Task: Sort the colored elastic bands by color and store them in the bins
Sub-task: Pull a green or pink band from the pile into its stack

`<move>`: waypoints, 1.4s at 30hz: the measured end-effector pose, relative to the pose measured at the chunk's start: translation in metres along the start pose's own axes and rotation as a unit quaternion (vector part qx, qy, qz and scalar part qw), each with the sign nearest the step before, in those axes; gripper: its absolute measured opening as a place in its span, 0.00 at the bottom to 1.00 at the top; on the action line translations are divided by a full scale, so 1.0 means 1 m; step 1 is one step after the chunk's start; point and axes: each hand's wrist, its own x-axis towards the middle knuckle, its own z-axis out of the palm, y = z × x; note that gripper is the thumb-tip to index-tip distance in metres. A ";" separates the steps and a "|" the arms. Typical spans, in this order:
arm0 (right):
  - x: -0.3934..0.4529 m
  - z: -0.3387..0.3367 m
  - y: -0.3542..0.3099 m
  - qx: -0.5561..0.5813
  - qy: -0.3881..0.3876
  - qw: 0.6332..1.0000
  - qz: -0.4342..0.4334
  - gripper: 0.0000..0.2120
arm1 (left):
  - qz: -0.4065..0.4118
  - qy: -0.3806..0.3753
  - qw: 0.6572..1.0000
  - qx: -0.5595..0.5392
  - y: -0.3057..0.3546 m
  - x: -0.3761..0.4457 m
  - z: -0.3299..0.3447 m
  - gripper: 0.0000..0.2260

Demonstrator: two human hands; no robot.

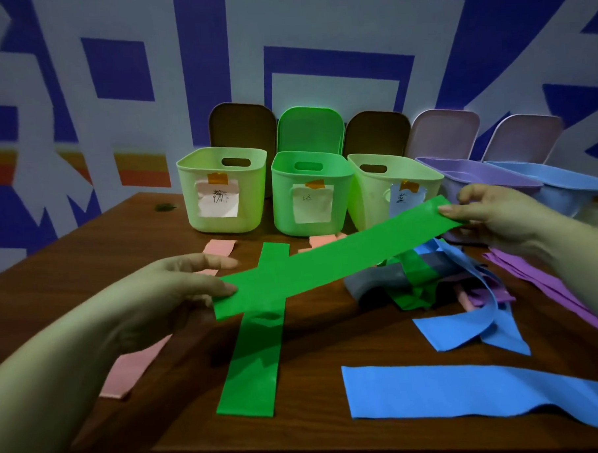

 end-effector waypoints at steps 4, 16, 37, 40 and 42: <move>0.003 0.019 -0.001 -0.261 0.044 0.958 -0.109 0.05 | 0.014 -0.063 0.997 0.045 -0.001 -0.019 0.021 0.23; 0.066 0.116 -0.001 -0.405 0.075 0.877 -0.249 0.07 | -0.072 -0.094 0.993 0.001 0.020 -0.065 0.061 0.09; 0.095 0.237 0.045 -0.475 -0.074 0.855 -0.196 0.08 | -0.060 -0.010 0.898 0.436 0.010 -0.064 0.057 0.27; 0.093 0.242 0.050 -0.508 -0.135 0.833 -0.171 0.12 | -0.054 -0.004 0.890 0.454 0.011 -0.064 0.055 0.27; 0.092 0.242 0.051 -0.491 -0.160 0.840 -0.163 0.12 | -0.060 -0.010 0.891 0.450 0.013 -0.064 0.053 0.26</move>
